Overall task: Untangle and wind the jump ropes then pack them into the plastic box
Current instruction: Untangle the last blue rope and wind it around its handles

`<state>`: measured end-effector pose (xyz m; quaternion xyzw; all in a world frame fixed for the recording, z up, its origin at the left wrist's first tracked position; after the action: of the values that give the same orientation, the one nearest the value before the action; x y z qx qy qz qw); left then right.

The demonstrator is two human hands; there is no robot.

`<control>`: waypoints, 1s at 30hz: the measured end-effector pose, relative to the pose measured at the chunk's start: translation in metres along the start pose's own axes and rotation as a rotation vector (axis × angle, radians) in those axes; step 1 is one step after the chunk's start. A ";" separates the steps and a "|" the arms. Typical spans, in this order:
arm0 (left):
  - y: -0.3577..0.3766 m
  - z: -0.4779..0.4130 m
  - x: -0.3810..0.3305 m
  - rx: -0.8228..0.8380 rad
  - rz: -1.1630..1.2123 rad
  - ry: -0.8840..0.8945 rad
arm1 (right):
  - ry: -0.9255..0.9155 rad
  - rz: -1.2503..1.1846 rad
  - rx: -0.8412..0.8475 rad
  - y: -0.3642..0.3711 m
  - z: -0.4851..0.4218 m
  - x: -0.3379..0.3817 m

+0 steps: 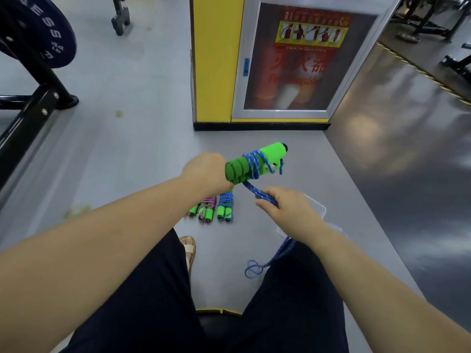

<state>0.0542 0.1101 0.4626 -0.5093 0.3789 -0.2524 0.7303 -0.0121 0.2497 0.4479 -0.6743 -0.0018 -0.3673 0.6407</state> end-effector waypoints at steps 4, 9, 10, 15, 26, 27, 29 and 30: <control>0.003 -0.001 -0.025 0.027 -0.339 0.092 | -0.141 0.380 -0.034 -0.032 -0.010 0.024; 0.003 0.005 -0.048 0.134 -0.552 0.211 | -0.370 0.581 -0.011 -0.061 -0.021 0.052; 0.002 0.007 -0.051 0.155 -0.566 0.243 | -0.398 0.587 -0.013 -0.066 -0.023 0.055; -0.006 0.021 -0.061 0.204 -0.467 0.447 | -0.286 0.194 0.150 -0.084 -0.040 0.036; -0.030 0.035 -0.064 0.110 0.180 0.590 | 0.131 -0.539 0.227 -0.017 -0.037 -0.008; -0.031 0.034 -0.058 0.119 0.246 0.547 | 0.195 -0.528 0.285 -0.007 -0.028 -0.016; -0.031 0.033 -0.047 0.139 0.361 0.480 | 0.299 -0.495 0.279 0.004 -0.008 -0.028; -0.030 0.031 -0.044 0.147 0.394 0.455 | 0.297 -0.538 0.250 0.008 -0.004 -0.031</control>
<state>0.0545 0.1500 0.5097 -0.3023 0.6048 -0.2403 0.6964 -0.0325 0.2592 0.4254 -0.5049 -0.1315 -0.6144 0.5919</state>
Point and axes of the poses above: each hand's wrist, its own z-axis away from the middle knuckle, its own y-axis out of the palm, x = y × z, the point moved 8 cm from there along -z, towards the middle knuckle, and after that the axes turned 2 degrees about x, right-handed, at the moved point
